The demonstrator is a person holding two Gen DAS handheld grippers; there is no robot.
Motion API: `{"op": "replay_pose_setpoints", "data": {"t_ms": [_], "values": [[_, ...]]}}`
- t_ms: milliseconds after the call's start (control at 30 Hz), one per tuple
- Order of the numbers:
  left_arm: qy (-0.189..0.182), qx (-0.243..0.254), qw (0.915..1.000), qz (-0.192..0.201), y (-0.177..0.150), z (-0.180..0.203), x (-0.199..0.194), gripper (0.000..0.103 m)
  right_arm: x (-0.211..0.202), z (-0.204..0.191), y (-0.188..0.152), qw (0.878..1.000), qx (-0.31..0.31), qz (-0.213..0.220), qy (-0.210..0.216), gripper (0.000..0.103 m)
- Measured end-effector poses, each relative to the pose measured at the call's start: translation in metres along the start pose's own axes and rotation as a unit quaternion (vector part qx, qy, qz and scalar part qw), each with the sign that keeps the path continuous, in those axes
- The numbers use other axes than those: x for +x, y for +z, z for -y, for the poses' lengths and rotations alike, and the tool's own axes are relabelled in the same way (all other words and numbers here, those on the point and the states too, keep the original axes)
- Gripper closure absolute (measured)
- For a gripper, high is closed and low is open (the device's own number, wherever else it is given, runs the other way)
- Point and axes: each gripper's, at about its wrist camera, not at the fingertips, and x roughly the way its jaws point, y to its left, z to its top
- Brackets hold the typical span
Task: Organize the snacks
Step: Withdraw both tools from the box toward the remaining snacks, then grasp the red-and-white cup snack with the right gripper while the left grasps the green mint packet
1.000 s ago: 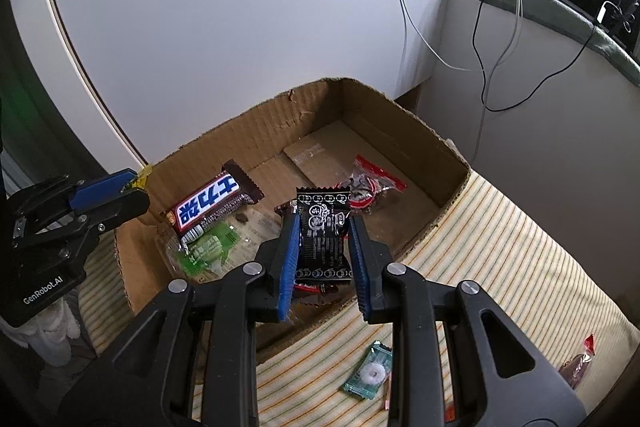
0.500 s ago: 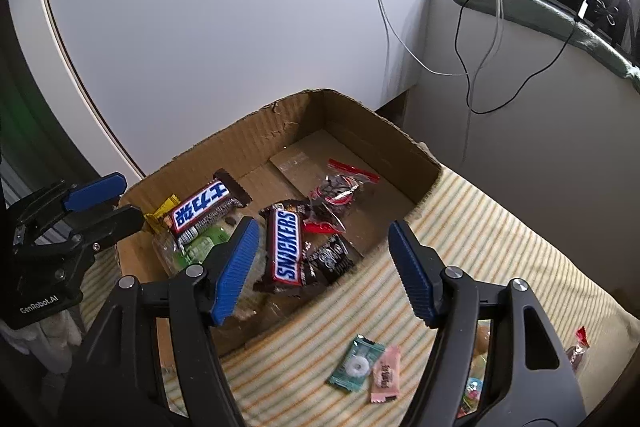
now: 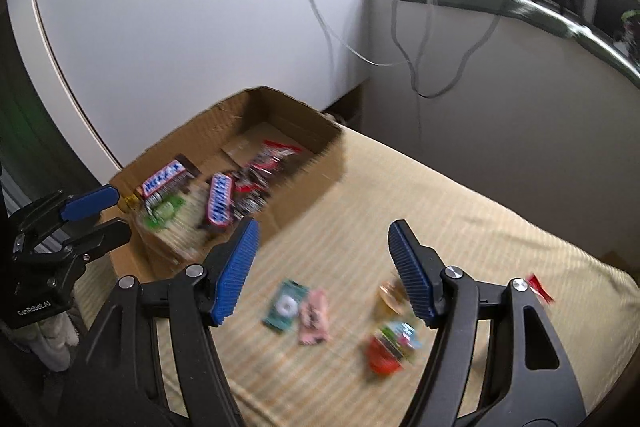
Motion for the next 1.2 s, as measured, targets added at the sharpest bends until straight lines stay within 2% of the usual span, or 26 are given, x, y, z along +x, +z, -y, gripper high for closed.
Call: {"op": "replay_pose_setpoints", "data": {"t_ms": [300,533,733,1100,1200], "values": [[-0.043,0.035,0.9982,-0.024,-0.012,0.052,0.011,0.059,-0.019,0.05,-0.041,0.999,0.036,-0.013,-0.017,0.033],[-0.059,0.057,0.9947,-0.062,-0.028,0.086,0.038,0.074,-0.01,0.061,-0.068,0.998,0.043,-0.035,-0.008,0.033],[-0.037,0.072,0.9924,-0.093,-0.036,0.101,0.068,0.08,0.005,0.062,-0.079,0.998,0.036,-0.053,-0.001,0.036],[0.022,0.087,0.9883,-0.123,-0.04,0.105,0.101,0.08,0.028,0.064,-0.08,0.997,0.037,-0.065,0.002,0.038],[0.026,0.079,0.9886,-0.126,-0.038,0.102,0.106,0.079,0.034,0.065,-0.079,0.997,0.037,-0.068,0.0,0.039]]}}
